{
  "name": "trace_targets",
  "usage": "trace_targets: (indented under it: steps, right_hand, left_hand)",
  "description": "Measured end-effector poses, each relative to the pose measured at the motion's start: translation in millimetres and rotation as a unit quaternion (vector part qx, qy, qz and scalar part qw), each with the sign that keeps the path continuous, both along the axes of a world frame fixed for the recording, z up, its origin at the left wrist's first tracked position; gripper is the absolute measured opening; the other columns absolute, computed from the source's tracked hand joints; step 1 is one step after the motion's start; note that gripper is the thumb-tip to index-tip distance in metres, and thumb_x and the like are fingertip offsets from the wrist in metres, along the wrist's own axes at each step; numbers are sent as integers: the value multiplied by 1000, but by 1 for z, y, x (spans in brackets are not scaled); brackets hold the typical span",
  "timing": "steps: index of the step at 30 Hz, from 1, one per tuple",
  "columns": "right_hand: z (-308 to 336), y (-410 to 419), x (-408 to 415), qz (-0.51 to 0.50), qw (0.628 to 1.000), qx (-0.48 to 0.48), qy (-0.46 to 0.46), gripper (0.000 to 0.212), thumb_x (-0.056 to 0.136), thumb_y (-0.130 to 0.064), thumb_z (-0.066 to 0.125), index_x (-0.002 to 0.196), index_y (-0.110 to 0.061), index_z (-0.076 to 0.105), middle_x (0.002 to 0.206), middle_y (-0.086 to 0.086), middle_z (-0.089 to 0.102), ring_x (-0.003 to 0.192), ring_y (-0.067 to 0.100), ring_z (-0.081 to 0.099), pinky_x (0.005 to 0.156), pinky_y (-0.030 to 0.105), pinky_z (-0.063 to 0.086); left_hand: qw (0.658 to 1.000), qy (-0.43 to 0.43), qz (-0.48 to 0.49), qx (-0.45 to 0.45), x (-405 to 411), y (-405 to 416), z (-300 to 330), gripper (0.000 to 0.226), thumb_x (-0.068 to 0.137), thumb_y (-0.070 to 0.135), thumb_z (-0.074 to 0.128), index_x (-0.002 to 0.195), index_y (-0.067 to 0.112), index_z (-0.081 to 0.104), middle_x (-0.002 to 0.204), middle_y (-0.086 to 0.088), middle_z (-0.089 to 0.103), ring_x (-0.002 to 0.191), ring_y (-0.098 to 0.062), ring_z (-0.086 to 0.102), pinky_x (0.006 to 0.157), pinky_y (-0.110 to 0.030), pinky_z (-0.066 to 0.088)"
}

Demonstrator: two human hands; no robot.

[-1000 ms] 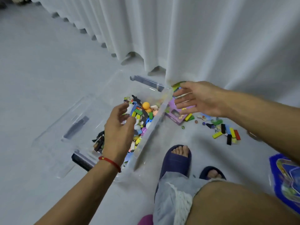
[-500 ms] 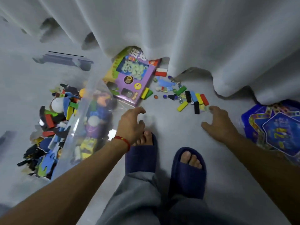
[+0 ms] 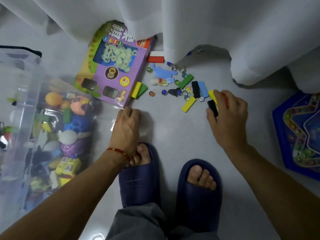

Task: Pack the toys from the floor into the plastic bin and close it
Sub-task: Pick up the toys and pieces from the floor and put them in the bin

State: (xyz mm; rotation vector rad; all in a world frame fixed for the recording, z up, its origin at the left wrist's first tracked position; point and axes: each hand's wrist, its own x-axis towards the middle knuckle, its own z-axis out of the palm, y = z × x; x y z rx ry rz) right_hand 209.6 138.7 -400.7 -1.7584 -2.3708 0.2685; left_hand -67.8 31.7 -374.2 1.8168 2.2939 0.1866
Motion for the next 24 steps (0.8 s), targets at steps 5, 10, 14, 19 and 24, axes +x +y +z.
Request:
trace_targets:
  steps: [5, 10, 14, 19, 24]
  right_hand:
    - [-10, -15, 1, -77, 997, 18, 24, 48, 93, -38, 59, 130, -8, 50, 126, 20, 48, 110, 37, 44, 93, 47, 40]
    - [-7, -25, 0, -95, 995, 4, 27, 43, 95, -38, 56, 129, -12, 51, 125, 18, 45, 111, 35, 41, 90, 45, 39]
    - [-9, -35, 3, -86, 995, 26, -38, 39, 95, -35, 55, 127, -12, 51, 124, 17, 48, 109, 34, 42, 79, 45, 39]
    - [-14, -35, 7, -97, 994, 34, -42, 44, 88, -41, 56, 114, -6, 54, 111, 19, 52, 99, 38, 48, 73, 48, 40]
    - [-10, -31, 9, -83, 994, 57, -35, 41, 80, -38, 58, 102, -4, 55, 93, 16, 54, 85, 36, 52, 70, 45, 39]
  left_hand:
    - [992, -120, -33, 28, 36, 20, 11, 22, 87, 7, 69, 109, 5, 69, 99, -14, 61, 83, -29, 61, 74, -30, 49]
    - [986, -122, -94, 65, 90, 58, 12, 30, 89, 23, 71, 115, 10, 66, 102, -11, 64, 89, -28, 58, 74, -36, 51]
    - [987, -73, -126, 65, 102, 78, -2, 29, 86, 18, 72, 112, 5, 66, 101, -16, 64, 90, -35, 57, 73, -43, 53]
    - [979, -120, -150, 75, 95, 81, -4, 15, 79, 3, 75, 88, 0, 64, 91, -18, 61, 72, -32, 57, 64, -36, 48]
    - [977, -144, -143, 65, 93, 73, -8, 6, 82, 0, 69, 84, 2, 64, 92, -16, 60, 75, -30, 55, 63, -33, 47]
